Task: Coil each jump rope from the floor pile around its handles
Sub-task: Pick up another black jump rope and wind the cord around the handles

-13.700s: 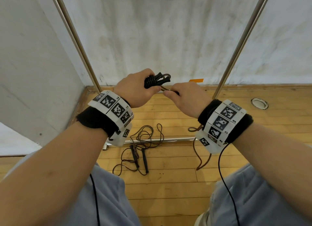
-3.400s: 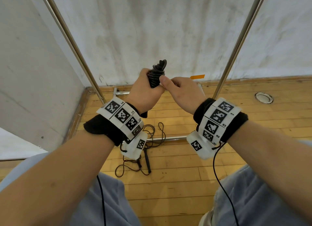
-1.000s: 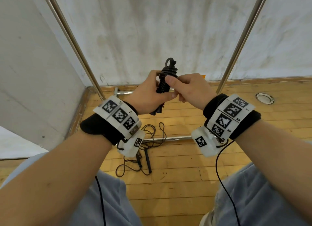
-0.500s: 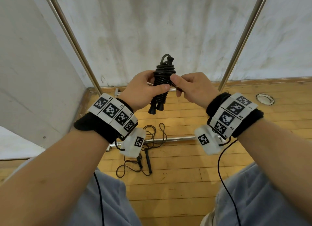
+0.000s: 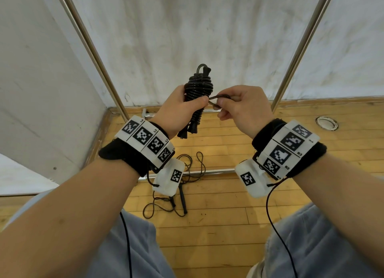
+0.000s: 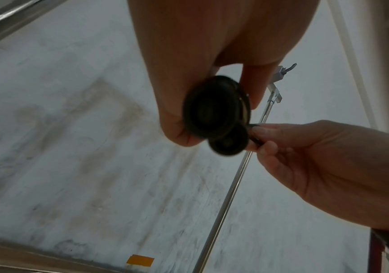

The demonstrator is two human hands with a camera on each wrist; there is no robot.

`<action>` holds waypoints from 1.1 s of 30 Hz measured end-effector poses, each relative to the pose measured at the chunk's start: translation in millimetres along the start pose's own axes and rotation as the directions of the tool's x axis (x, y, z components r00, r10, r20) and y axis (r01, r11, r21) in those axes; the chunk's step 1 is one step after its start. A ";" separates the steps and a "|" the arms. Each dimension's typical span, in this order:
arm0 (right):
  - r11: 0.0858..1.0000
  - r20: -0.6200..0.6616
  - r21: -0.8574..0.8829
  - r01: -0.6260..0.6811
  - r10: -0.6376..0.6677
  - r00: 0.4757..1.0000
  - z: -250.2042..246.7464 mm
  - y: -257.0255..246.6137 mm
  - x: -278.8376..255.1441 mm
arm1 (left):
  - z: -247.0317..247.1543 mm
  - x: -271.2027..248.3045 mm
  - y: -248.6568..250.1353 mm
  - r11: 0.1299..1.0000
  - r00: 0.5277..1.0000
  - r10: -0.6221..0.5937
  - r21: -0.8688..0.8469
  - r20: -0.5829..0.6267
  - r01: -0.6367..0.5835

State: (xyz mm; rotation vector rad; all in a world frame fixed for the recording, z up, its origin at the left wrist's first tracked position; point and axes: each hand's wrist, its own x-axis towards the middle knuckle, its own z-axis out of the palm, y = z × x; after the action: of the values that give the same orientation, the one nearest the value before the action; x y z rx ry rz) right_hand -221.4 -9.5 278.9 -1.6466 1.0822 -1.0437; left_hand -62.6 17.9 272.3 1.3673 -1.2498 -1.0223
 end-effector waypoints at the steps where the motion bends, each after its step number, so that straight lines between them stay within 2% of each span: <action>1: 1.000 -0.011 0.004 0.007 -0.007 1.000 0.2 -0.6 -0.5 | 0.6 -0.8 0.3 1.000 1.000 0.008 -0.010 0.004 -0.007; 9: 0.996 -0.009 -0.062 0.059 -0.060 0.998 4.7 -2.5 -5.3 | 1.0 -6.2 2.8 0.996 0.999 0.041 -0.081 -0.016 -0.042; 17: 0.993 -0.087 -0.103 0.054 -0.063 0.994 7.2 -2.0 -5.1 | 5.7 -8.5 3.0 0.999 0.999 0.034 -0.015 -0.002 -0.034; 23: 0.987 -0.107 -0.125 0.098 -0.111 0.988 11.6 -5.6 -6.6 | 10.4 -10.8 5.1 0.999 0.997 0.034 0.034 -0.075 -0.032; 28: 0.996 -0.080 -0.047 0.078 -0.081 0.993 12.7 -7.3 -8.9 | 10.8 -11.5 6.4 0.989 0.991 0.077 0.136 -0.111 -0.062; 31: 0.998 -0.098 0.051 0.034 -0.029 0.995 12.1 -9.7 -9.4 | 13.5 -13.1 4.4 0.965 0.992 0.099 0.252 -0.082 -0.076; 33: 0.998 -0.097 0.064 0.022 -0.016 0.995 12.8 -10.2 -10.4 | 13.1 -14.2 3.5 0.965 0.995 0.086 0.250 -0.044 -0.073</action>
State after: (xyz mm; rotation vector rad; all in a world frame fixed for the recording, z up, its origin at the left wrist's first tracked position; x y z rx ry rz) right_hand -210.1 5.5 283.5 -1.5709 1.0852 -1.1697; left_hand -77.7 30.4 273.1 1.5109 -1.4162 -0.7869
